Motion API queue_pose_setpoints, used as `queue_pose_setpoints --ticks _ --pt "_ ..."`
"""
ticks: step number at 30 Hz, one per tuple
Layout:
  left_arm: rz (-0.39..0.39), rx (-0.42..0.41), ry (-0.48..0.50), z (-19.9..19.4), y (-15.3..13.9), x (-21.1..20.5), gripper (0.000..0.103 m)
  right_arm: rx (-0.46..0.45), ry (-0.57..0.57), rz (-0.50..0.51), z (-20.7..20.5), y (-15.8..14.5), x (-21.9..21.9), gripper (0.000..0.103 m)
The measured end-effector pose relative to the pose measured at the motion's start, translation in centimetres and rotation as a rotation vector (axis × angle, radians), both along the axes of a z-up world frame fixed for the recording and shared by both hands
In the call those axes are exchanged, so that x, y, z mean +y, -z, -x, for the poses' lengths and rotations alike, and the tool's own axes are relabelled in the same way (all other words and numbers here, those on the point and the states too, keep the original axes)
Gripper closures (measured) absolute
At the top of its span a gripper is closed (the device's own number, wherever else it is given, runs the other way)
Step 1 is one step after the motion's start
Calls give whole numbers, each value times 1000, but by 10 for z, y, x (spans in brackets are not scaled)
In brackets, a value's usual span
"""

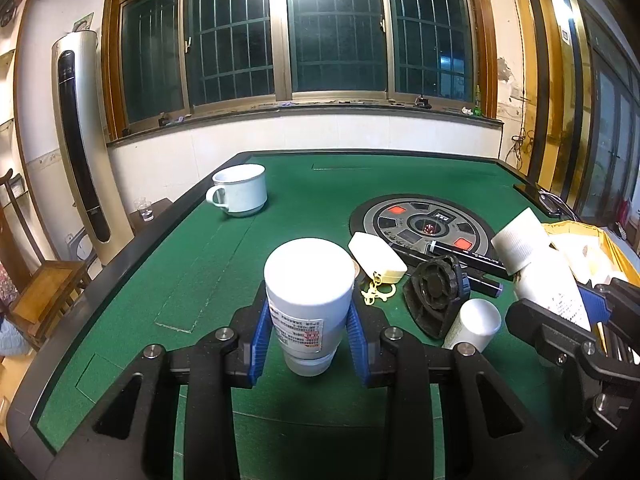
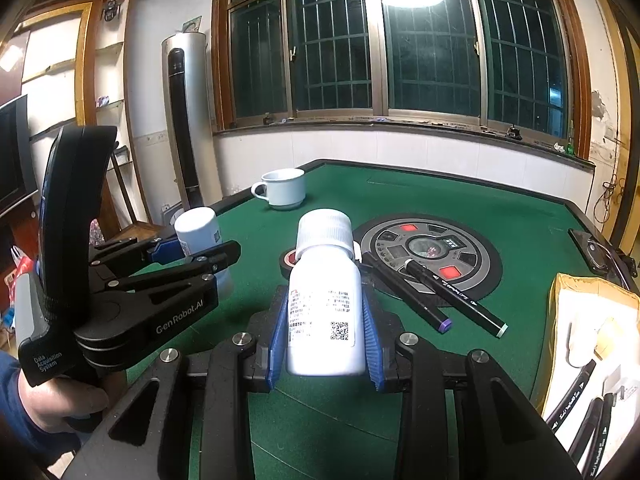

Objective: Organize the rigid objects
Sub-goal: 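Carry both white bottles over the white tray with both tools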

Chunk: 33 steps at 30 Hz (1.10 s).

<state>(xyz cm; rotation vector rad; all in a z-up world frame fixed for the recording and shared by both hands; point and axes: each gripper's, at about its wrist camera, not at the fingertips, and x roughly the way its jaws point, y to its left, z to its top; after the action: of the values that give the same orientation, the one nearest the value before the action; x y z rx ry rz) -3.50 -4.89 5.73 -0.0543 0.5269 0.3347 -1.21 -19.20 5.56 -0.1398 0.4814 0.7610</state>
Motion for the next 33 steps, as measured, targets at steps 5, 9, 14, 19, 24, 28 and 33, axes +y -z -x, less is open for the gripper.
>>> queue_pose_setpoints --ticks 5,9,14,19,24,28,33 --pt "-3 -1 12 1 -1 -5 71 5 -1 -18 2 -2 -5 73" --pt "8 -3 33 5 -1 -10 71 11 10 -39 2 -4 -12 73" --pt "8 -9 70 7 -5 -19 71 63 56 -103 -1 -5 -32 73" --pt "11 -3 113 6 -10 -32 71 99 105 -150 1 -11 -59 73" --pt "9 -3 169 4 -19 -53 71 118 159 -185 -4 -20 -89 73" --pt "20 2 240 -5 -30 -77 71 120 225 -195 -6 -26 -122 73" --pt "21 8 325 -14 -38 -109 71 155 311 -198 -13 -23 -165 73"
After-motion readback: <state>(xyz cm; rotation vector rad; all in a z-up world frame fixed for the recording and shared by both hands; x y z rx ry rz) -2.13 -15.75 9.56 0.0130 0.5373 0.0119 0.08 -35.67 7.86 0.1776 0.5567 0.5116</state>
